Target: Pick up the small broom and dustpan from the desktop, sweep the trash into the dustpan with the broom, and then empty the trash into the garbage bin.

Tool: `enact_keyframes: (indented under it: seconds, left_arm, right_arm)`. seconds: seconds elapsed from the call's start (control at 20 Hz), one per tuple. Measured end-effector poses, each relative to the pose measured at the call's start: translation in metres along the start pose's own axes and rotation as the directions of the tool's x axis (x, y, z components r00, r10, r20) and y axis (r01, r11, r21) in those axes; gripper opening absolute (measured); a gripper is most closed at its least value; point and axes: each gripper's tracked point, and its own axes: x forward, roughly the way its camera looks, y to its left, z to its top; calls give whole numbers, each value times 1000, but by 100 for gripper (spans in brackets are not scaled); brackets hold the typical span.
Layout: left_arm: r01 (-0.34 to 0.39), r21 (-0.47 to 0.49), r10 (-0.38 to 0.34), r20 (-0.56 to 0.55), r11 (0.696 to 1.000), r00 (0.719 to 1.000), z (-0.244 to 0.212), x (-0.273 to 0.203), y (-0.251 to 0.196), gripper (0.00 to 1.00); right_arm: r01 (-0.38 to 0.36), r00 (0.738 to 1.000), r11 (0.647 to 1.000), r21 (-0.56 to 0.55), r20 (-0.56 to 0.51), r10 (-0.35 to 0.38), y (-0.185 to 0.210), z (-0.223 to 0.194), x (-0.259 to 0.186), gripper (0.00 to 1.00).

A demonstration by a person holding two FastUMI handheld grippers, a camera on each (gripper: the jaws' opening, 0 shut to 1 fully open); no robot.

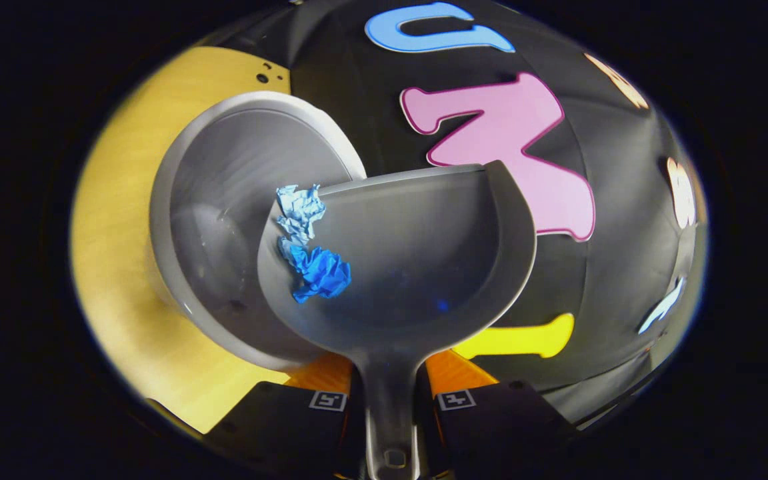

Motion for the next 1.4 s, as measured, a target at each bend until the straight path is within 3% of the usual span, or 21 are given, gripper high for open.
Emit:
enact_keyframes:
  seconds: [0.2, 0.25, 0.5, 0.55, 0.6, 0.75, 0.95, 1.1, 1.2, 1.3, 1.4]
  left_arm:
    - [2, -1, -2, -5, 1000, 1000, -1, 0, 1, 25]
    - [2, 2, -2, -8, 1000, 1000, -3, 1, 0, 29]
    - [-2, 6, 2, -15, 1000, 1000, -9, 2, 0, 25]
    - [-7, 6, 7, -13, 1000, 1000, -10, 2, -1, 29]
    - [-13, 4, 13, -11, 1000, 1000, -10, 2, -1, 22]
    - [-31, -9, 31, -2, 999, 1000, -10, -1, -2, 25]
    - [-80, -55, 82, 30, 995, 996, 2, -3, -1, 29]
    - [-112, -109, 119, 63, 988, 991, 17, -6, -7, 25]
    - [-133, -140, 146, 83, 981, 986, 22, -9, -12, 29]
    - [-153, -175, 172, 98, 973, 980, 27, -9, -17, 25]
    - [-174, -208, 199, 107, 963, 974, 29, -9, -23, 25]
  right_arm:
    - [54, 998, 994, -90, 35, -51, 2, 10, -4, 34]
    - [63, 998, 993, -100, 36, -59, 1, 10, -4, 34]
    - [80, 996, 990, -115, 44, -75, 1, 11, -3, 34]
    - [72, 997, 993, -98, 38, -69, 1, 9, -3, 34]
    - [63, 998, 995, -76, 32, -61, 1, 9, -3, 34]
    - [8, 1000, 999, 37, 24, -9, 3, 7, -3, 34]
    - [-50, 998, 973, 225, 58, 38, -5, 8, -9, 35]
    - [-126, 989, 916, 381, 124, 85, -14, 13, -16, 34]
    - [-169, 979, 851, 498, 184, 86, -28, 19, -23, 34]
    - [-213, 969, 795, 568, 227, 97, -41, 19, -33, 34]
    - [-294, 948, 724, 624, 284, 139, -44, 26, -44, 35]
